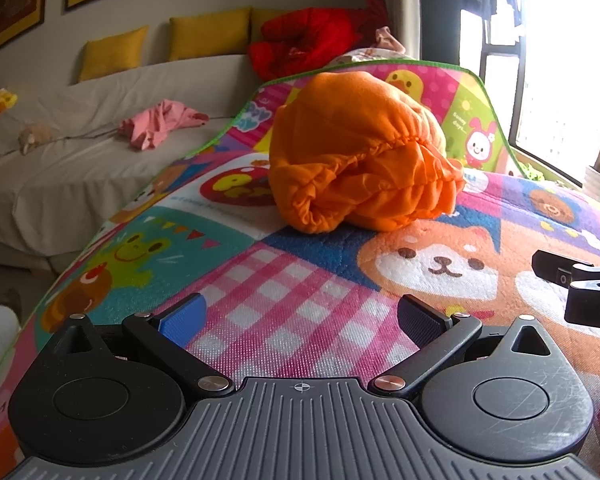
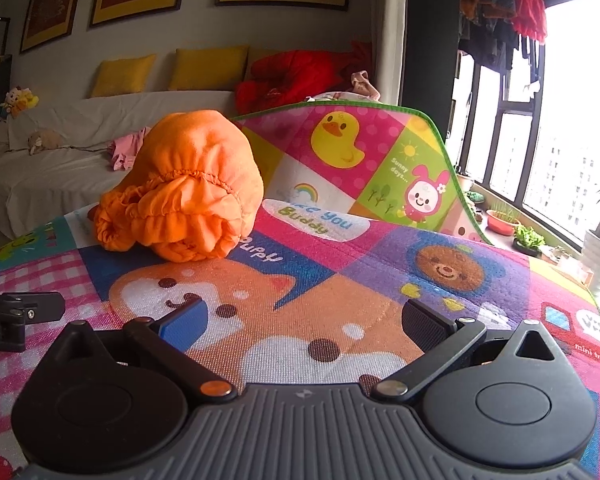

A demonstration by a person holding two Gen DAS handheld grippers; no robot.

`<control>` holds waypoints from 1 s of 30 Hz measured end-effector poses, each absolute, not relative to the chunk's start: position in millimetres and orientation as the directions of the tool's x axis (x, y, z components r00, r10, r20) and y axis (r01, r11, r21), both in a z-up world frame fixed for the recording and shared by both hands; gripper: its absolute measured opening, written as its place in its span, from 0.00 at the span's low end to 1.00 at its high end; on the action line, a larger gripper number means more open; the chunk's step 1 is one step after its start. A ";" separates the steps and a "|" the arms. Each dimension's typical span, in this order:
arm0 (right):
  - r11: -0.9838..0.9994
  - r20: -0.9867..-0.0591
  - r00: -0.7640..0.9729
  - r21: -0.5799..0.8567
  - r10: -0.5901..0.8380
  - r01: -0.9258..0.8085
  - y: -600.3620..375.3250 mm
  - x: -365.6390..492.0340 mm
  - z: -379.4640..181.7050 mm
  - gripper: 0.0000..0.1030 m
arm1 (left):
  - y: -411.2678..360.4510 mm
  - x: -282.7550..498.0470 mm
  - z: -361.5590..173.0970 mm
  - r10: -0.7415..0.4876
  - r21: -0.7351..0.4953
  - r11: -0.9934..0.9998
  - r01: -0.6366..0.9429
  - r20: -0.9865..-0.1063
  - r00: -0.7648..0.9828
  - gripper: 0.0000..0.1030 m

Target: Fold clothes

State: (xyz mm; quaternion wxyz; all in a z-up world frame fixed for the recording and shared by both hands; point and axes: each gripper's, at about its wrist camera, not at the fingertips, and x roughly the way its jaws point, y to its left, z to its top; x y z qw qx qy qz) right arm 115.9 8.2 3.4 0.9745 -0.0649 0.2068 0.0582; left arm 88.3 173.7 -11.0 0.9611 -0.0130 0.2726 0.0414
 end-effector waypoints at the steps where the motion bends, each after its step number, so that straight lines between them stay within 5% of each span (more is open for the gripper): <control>1: 0.984 -0.415 0.905 -0.098 0.096 -0.149 8.2 116.4 3.2 1.00 | 173.5 88.3 -10.9 0.072 -0.001 0.996 -0.086 -0.526 0.847 1.00; 30: 0.980 -0.450 0.882 -0.065 0.138 -0.187 7.9 121.2 1.7 1.00 | 174.2 85.9 -9.4 0.073 0.001 0.996 -0.084 -0.510 0.857 1.00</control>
